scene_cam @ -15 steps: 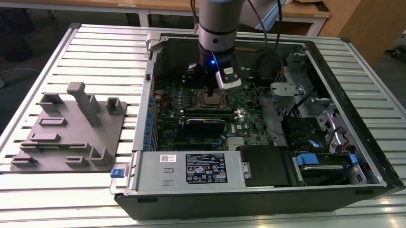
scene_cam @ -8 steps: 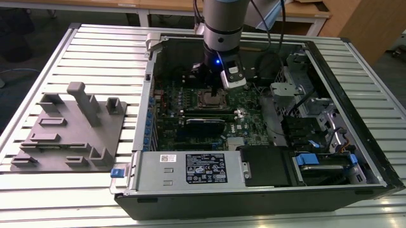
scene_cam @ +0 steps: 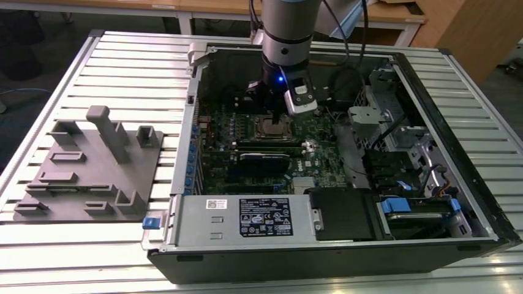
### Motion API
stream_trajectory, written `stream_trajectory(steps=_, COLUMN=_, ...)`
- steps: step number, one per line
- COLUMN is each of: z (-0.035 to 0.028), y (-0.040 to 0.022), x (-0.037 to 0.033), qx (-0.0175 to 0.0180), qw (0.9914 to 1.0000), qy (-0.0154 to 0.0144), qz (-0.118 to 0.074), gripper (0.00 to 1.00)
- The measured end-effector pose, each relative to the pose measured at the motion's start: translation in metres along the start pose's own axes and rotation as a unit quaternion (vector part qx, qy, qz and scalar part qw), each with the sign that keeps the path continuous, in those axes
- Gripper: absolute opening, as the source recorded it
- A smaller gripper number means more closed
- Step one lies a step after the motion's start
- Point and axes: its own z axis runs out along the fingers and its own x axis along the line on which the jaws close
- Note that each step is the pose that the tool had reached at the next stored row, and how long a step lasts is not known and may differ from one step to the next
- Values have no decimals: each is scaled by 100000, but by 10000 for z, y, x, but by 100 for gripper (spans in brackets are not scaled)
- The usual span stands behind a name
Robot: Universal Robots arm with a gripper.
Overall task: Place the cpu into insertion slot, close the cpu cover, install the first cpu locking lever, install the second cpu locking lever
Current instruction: 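Install the second cpu locking lever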
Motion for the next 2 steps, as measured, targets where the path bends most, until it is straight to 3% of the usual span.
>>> stream_trajectory(steps=2, z=0, y=0, x=0, qx=-1, qw=100000, qy=1, qz=0, gripper=10)
